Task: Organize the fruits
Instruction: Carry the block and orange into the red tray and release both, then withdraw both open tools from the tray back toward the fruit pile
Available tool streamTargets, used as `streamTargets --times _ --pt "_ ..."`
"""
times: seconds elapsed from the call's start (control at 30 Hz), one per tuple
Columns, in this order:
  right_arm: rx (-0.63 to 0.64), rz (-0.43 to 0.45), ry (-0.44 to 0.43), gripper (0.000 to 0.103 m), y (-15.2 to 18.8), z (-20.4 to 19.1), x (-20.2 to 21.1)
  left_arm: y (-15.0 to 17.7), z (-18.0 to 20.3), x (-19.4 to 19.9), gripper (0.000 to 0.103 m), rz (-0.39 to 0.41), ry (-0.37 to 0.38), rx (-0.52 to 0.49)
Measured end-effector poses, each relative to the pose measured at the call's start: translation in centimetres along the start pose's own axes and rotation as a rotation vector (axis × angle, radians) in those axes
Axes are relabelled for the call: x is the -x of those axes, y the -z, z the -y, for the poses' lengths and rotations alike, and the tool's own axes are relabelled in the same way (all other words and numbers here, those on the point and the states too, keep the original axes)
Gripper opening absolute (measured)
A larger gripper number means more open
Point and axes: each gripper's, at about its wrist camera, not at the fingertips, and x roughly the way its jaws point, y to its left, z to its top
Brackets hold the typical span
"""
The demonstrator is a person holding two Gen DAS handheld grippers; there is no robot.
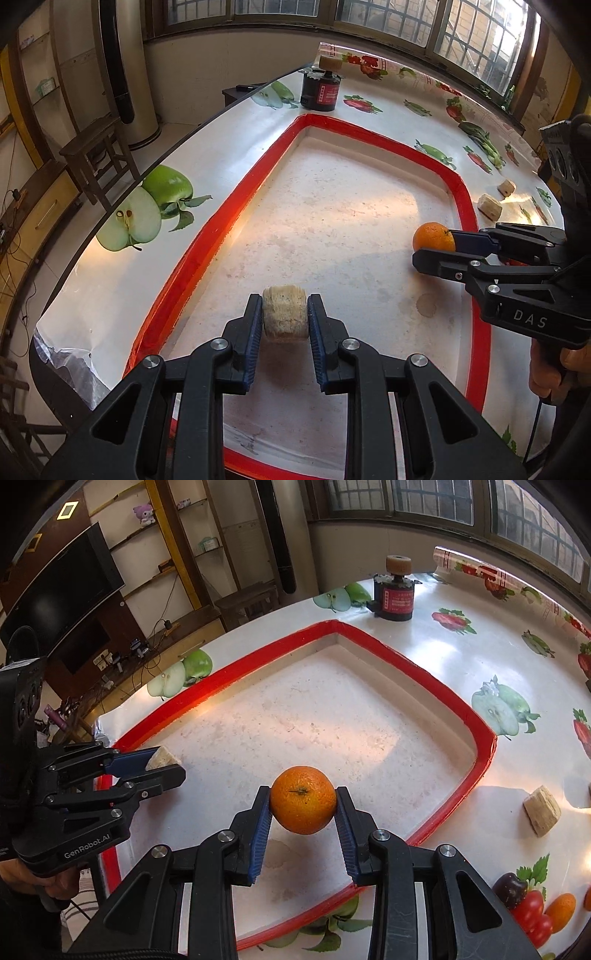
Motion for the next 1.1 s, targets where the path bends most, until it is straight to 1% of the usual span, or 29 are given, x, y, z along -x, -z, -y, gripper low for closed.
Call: streamTargets --times 0.1,0.2,0.23,0.27,0.3,0.33,0.37,0.4,0.53,0.73,1.1 --pt "0.002 -0.023 0.007 0.036 0.1 0.2 -0.9 0.1 0.1 -0.4 0.022 -0.007 -0.011 -0.006" --pt "0.021 -0.021 0.016 0.039 0.3 -0.1 -0.9 0.1 0.2 -0.4 0.023 -0.008 -0.021 -0.006" --pt "0.022 -0.022 0.012 0.04 0.2 -0.2 -0.9 0.0 0.3 -0.3 0.027 -0.009 -0.022 -0.005" --pt "0.021 -0.022 0.011 0.043 0.2 -0.2 -0.9 0.0 0.3 -0.3 0.039 -0.011 -0.035 -0.004" --pt "0.021 -0.02 0.012 0.047 0.2 -0.2 -0.8 0.0 0.3 -0.4 0.046 -0.012 -0.055 -0.001" --pt "0.021 -0.017 0.015 0.049 0.1 -0.2 -0.6 0.0 0.2 -0.2 0.057 -0.007 -0.067 0.001" --pt "0.023 -0.01 0.018 0.054 0.1 -0.3 -0.3 0.1 0.1 -0.1 0.058 -0.001 -0.069 0.004" --pt "0.024 -0.001 0.022 0.057 0.2 -0.3 0.1 0.2 0.0 0.1 0.058 -0.001 -0.069 0.008" --pt "0.014 0.031 0.019 0.057 0.3 -0.1 1.9 0.3 -0.1 0.8 0.058 0.007 -0.072 0.015" --pt "-0.002 0.08 0.019 0.06 1.2 0.2 5.0 0.4 0.9 2.0 0.058 0.027 -0.07 -0.005" --pt "-0.062 0.122 0.042 0.064 4.9 1.8 9.0 0.5 3.3 3.7 0.058 0.05 -0.047 -0.042"
